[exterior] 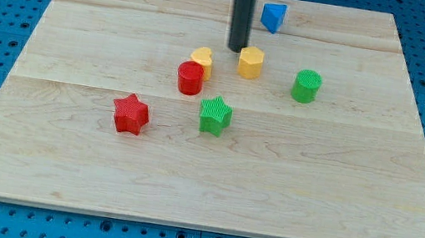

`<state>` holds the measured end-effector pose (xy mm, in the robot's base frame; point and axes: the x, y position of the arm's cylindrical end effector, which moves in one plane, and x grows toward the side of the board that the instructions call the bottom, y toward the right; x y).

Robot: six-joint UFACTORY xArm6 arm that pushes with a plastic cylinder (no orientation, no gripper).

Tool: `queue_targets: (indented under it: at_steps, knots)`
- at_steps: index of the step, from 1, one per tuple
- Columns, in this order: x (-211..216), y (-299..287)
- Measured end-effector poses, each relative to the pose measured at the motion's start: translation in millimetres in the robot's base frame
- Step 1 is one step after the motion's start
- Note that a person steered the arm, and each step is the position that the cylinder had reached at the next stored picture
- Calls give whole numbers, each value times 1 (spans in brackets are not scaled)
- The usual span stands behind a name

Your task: Move the blue triangle to the top center of the board

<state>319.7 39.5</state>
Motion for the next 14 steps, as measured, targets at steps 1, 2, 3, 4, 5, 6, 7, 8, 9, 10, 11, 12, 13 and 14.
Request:
queue_targets:
  at_steps: [1, 2, 3, 4, 5, 6, 7, 8, 9, 10, 11, 12, 13, 14]
  knots:
    - [-9, 50]
    - [-27, 77]
    - [-59, 78]
    - [-81, 78]
    - [-99, 78]
    - [-112, 78]
    - [-114, 84]
    - [-111, 89]
    - [-101, 79]
    - [-95, 60]
    - [-95, 46]
    - [-97, 45]
    - [-97, 44]
    - [-97, 33]
